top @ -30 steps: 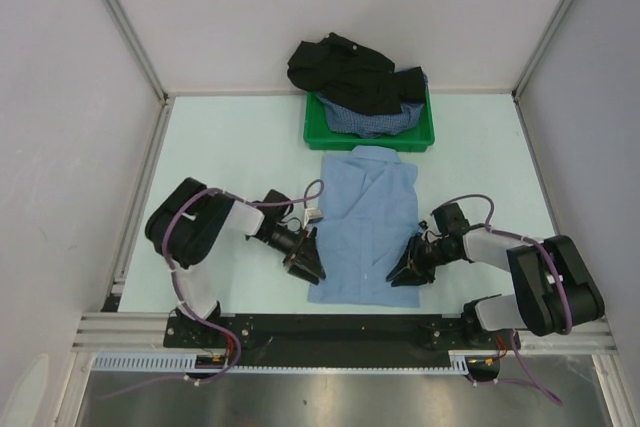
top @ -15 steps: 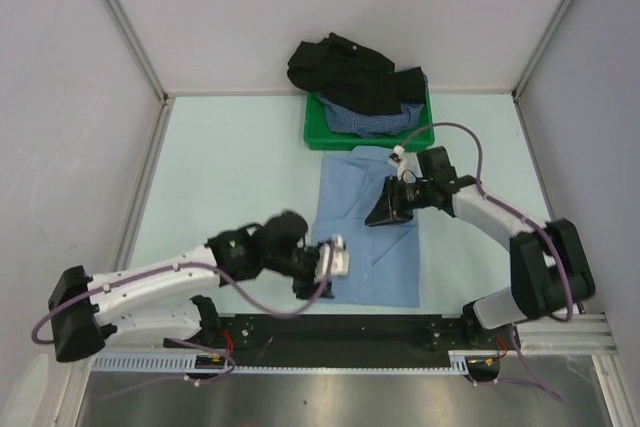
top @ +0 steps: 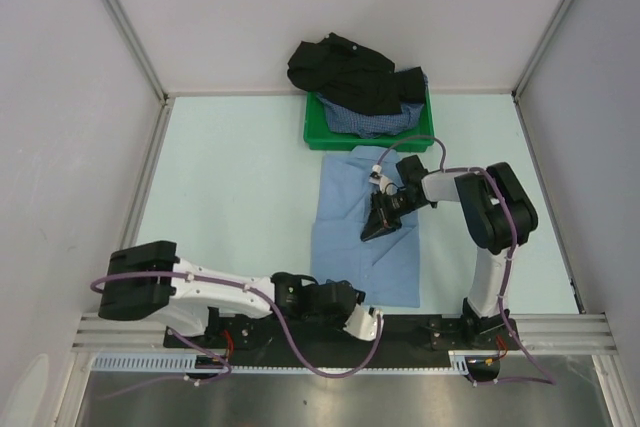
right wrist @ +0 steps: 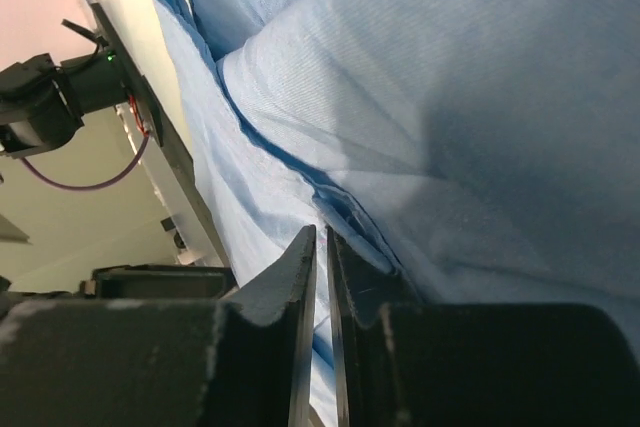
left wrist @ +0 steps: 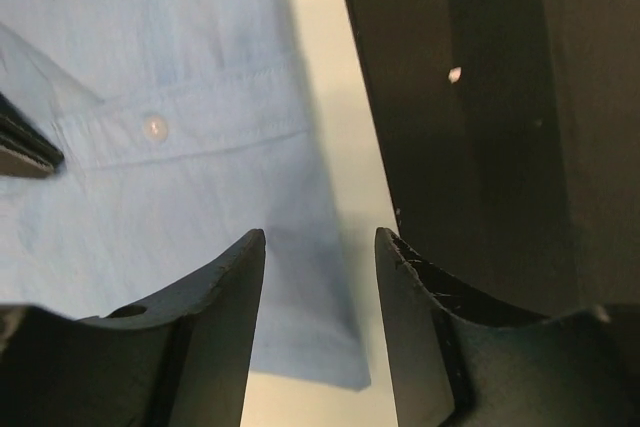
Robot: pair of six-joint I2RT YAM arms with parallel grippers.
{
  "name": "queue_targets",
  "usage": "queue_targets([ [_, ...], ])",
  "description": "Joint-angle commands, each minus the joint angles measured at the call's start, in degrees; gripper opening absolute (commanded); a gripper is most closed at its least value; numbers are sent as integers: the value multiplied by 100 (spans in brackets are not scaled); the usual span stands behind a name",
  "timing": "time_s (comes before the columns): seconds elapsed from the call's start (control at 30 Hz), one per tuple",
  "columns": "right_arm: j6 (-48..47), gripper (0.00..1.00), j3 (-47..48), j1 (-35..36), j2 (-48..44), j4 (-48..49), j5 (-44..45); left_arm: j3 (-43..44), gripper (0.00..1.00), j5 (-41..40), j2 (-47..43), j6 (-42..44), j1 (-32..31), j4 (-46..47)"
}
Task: Fold and stack the long sleeve shirts
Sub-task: Fold the shirt
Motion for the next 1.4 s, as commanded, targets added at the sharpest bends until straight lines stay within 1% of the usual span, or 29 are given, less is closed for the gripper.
queue_targets([
  [0.0, -346, 14, 154, -98, 220, 261, 41, -51, 53, -499, 173, 57, -344, 796],
  [0.13, -372, 14, 110, -89, 299, 366, 67, -86, 52, -796, 646, 136, -415, 946],
  [0.23, -302, 14, -47, -37, 325, 515, 76, -113, 46, -833, 779, 216, -407, 1000],
  [0.27, -276, 14, -135, -19, 326, 638, 85, -95, 40, -798, 797, 198, -406, 860],
  [0.4, -48, 14, -408, 156, 273, 1016, 164, -7, 26, -737, 666, 111, -406, 605],
  [0.43, 23, 14, -452, 191, 264, 1069, 173, 10, 14, -623, 604, 102, -406, 517],
  [0.5, 23, 14, -549, 279, 255, 1140, 190, 133, 0, -412, 350, -3, -406, 140],
  [0.53, 23, 14, -584, 288, 229, 1140, 208, 194, 0, -281, 245, -30, -406, -10],
  [0.57, 23, 14, -610, 332, 185, 1140, 225, 343, 0, 112, -26, -65, -406, -368],
  [0.63, 67, 15, -768, 376, 10, 1122, 208, 511, 0, 519, -300, -197, -406, -713],
  [0.67, 198, 15, -856, 429, -69, 1166, 173, 616, 0, 982, -406, -241, -406, -1062],
  [0.7, 312, 15, -1109, 499, -261, 1227, 147, 861, 0, 1126, -537, -319, -406, -1223],
  [0.77, 506, 16, -1365, 604, -499, 1411, 33, 1091, 0, 1407, -574, -408, -354, -1722],
  [0.8, 481, 16, -1462, 753, -622, 1430, 58, 1213, 0, 1626, -678, -399, -301, -1812],
  [0.83, 428, 16, -1567, 815, -858, 1412, 85, 1249, 0, 1750, -758, -365, -144, -1883],
  [0.9, 209, 17, -1534, 938, -940, 1150, -3, 1399, 0, 2144, -933, -277, 67, -2033],
  [0.93, 147, 17, -1446, 1000, -931, 931, -107, 1486, 0, 2251, -986, -242, 286, -2181],
  [1.03, -3, 21, -1288, 931, -1018, 623, -213, 1961, 0, 2743, -760, -153, 866, -2585],
  [1.07, -81, 23, -1061, 878, -1071, 517, -240, 2188, 0, 2901, -680, -127, 1042, -2665],
  [1.1, -161, 26, -911, 816, -1107, 403, -266, 2295, 0, 3050, -575, -66, 1383, -2744],
  [1.13, -379, 28, -744, 685, -1159, 123, -293, 2383, 0, 3295, -496, -22, 1534, -2858],
  [1.17, -485, 30, -342, 606, -1186, -10, -337, 2592, 0, 3402, -295, 74, 1666, -2929],
  [1.2, -574, 34, -155, 509, -1169, -159, -398, 2708, 0, 3525, -188, 310, 1929, -2999],
  [1.23, -818, 36, 90, 421, -1116, -552, -459, 2839, 0, 3709, -74, 417, 2062, -3165],
  [1.27, -847, 39, 319, 220, -994, -791, -469, 3102, 0, 3807, 214, 531, 2194, -3236],
  [1.3, -1064, 42, 756, 96, -914, -994, -486, 3243, 0, 3886, 374, 724, 2343, -3307],
  [1.33, -1188, 49, 952, -18, -835, -1422, -495, 3384, 0, 3991, 558, 821, 2649, -3473],
  [1.37, -1390, 52, 1128, -306, -765, -1601, -495, 3699, 0, 4158, 725, 944, 2800, -3561],
])
